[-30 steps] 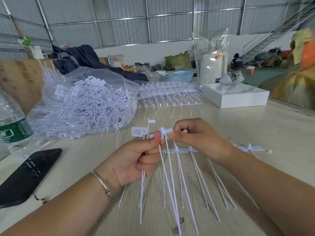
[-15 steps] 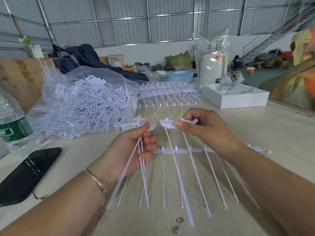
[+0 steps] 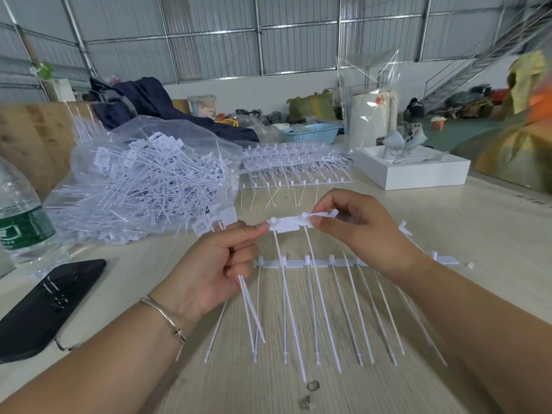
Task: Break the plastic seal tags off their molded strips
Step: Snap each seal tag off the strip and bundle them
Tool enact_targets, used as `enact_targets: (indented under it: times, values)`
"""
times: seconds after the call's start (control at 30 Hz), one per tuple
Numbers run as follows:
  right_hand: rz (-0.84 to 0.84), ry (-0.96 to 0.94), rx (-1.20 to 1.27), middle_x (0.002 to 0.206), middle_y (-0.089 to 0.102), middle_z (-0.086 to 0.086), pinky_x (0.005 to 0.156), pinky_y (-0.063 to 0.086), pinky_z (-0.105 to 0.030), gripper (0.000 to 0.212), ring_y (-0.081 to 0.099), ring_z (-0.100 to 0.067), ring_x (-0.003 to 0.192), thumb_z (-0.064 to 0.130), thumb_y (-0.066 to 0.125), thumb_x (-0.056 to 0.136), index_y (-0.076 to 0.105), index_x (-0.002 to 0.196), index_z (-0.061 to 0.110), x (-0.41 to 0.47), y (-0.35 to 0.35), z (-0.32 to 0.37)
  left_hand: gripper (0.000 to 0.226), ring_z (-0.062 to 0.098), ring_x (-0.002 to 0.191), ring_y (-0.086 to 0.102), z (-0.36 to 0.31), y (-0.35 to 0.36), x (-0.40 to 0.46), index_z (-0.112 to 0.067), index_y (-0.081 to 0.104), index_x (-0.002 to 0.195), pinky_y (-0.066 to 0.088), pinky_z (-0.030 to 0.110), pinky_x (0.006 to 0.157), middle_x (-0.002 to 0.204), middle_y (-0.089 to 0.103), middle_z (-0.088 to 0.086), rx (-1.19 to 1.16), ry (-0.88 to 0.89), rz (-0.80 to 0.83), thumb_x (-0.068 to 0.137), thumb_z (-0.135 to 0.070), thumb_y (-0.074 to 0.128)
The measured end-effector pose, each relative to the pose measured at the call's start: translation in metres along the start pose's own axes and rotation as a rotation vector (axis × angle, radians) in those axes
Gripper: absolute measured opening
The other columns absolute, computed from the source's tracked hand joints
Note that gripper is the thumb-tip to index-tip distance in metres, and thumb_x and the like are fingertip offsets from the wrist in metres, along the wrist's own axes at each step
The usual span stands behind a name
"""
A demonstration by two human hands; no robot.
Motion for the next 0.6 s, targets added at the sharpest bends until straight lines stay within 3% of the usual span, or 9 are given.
enact_targets:
  times: [0.13,0.2,0.3,0.47,0.53,0.6]
  values:
    - [-0.010,-0.031,-0.070,0.080,0.058,-0.020,0.061,0.035,-0.024,0.011,0.043,-0.014,0.063,0.017,0.069,0.087,0.064,0.079,0.013,-0.001,0.003,0.001,0.035,0.001,0.032,0.019,0.003,0.001,0.001,-0.023,0.040,0.059,0.009,0.015,0.031,0.054,0.021,-0.009,-0.043,0.004,0.011,0.063,0.003,0.063]
    - [-0.014,-0.038,-0.091,0.079,0.060,-0.017,0.061,0.036,-0.024,0.011,0.046,-0.015,0.064,0.018,0.069,0.086,0.064,0.079,0.012,-0.001,0.005,0.001,0.025,0.001,0.032,0.020,0.004,0.003,-0.001,-0.016,0.060,0.078,0.010,0.015,0.032,0.051,0.027,-0.010,-0.019,0.002,0.054,0.064,0.004,0.065]
    - [-0.017,-0.032,-0.130,0.080,0.061,-0.016,0.061,0.037,-0.024,0.011,0.047,-0.017,0.062,0.021,0.071,0.085,0.065,0.080,0.013,-0.001,0.005,0.002,0.044,0.001,0.035,0.019,0.006,0.006,-0.004,-0.011,0.070,0.102,0.012,0.015,0.033,0.050,0.026,-0.011,0.155,-0.017,0.082,0.059,-0.007,0.078]
    - [-0.026,-0.047,-0.129,0.080,0.060,-0.018,0.062,0.036,-0.027,0.012,0.046,-0.020,0.062,0.019,0.071,0.085,0.065,0.079,0.011,-0.002,0.006,0.007,0.028,0.002,0.035,0.016,0.012,0.007,-0.002,-0.018,0.057,0.072,0.012,0.015,0.031,0.050,0.019,-0.011,0.210,-0.034,0.064,0.058,-0.017,0.081]
    - [-0.018,-0.036,-0.131,0.080,0.058,-0.020,0.064,0.035,-0.030,0.012,0.045,-0.028,0.064,0.021,0.070,0.085,0.065,0.078,0.012,-0.002,0.006,0.007,0.029,0.001,0.035,0.017,0.011,0.005,-0.001,-0.019,0.052,0.069,0.014,0.014,0.030,0.051,0.019,-0.010,0.160,-0.032,0.066,0.061,-0.013,0.079]
    - [0.025,-0.010,-0.123,0.076,0.051,-0.021,0.063,0.032,-0.027,0.015,0.040,-0.022,0.061,0.024,0.068,0.087,0.065,0.078,0.013,-0.003,0.007,0.006,0.031,0.001,0.035,0.018,0.010,0.005,-0.002,-0.020,0.048,0.069,0.015,0.013,0.030,0.052,0.020,-0.011,0.125,-0.037,0.086,0.065,-0.009,0.077]
Point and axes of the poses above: each hand's wrist, its own x-axis towards the middle knuckle, its own y-axis out of the palm, z = x × y, the point moved 4 cm from there along x, towards the middle knuckle
